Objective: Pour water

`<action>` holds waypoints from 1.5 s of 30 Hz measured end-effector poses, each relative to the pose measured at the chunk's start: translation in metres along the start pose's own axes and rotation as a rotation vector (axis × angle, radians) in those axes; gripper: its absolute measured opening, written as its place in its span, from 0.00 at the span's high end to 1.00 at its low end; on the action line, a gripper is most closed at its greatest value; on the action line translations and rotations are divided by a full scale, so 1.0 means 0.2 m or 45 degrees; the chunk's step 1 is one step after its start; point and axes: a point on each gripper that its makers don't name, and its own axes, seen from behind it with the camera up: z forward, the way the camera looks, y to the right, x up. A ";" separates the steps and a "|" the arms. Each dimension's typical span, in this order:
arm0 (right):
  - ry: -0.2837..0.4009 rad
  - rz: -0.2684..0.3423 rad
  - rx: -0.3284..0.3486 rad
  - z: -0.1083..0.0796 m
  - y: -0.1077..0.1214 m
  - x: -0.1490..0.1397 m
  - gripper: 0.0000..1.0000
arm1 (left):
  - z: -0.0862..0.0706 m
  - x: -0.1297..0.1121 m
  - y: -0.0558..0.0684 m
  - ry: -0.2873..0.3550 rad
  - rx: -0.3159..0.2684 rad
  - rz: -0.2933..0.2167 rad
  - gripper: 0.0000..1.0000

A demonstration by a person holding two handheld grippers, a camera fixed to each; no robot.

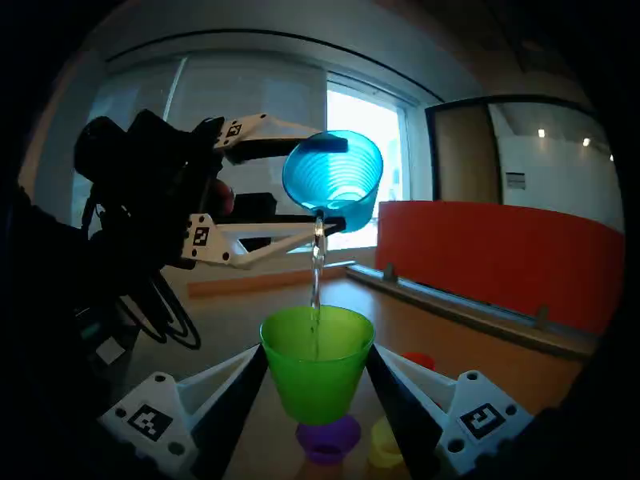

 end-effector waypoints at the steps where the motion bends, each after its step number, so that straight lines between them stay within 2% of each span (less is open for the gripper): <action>1: 0.000 0.000 0.000 0.00 0.00 0.00 0.12 | 0.00 0.00 0.00 0.000 0.000 0.004 0.15; 27: 0.002 -0.007 -0.004 -0.02 0.01 0.00 0.12 | 0.00 0.01 0.01 0.005 -0.007 0.112 0.15; 45: 0.001 -0.013 -0.001 -0.01 0.00 -0.01 0.12 | -0.02 0.02 -0.05 0.000 0.008 0.185 0.15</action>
